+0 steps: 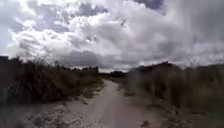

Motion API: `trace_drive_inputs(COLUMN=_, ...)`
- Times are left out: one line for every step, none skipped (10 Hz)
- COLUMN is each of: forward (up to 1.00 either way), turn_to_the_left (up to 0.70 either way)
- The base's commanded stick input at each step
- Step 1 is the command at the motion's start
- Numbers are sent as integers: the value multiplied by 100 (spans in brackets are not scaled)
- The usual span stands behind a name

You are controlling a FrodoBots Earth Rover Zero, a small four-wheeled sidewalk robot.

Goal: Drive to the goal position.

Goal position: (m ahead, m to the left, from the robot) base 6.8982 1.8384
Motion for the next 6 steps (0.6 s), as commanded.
trace_drive_inputs(forward=69, turn_to_the_left=1)
trace_drive_inputs(forward=69, turn_to_the_left=1)
trace_drive_inputs(forward=69, turn_to_the_left=1)
trace_drive_inputs(forward=69, turn_to_the_left=1)
trace_drive_inputs(forward=69, turn_to_the_left=1)
trace_drive_inputs(forward=69, turn_to_the_left=1)
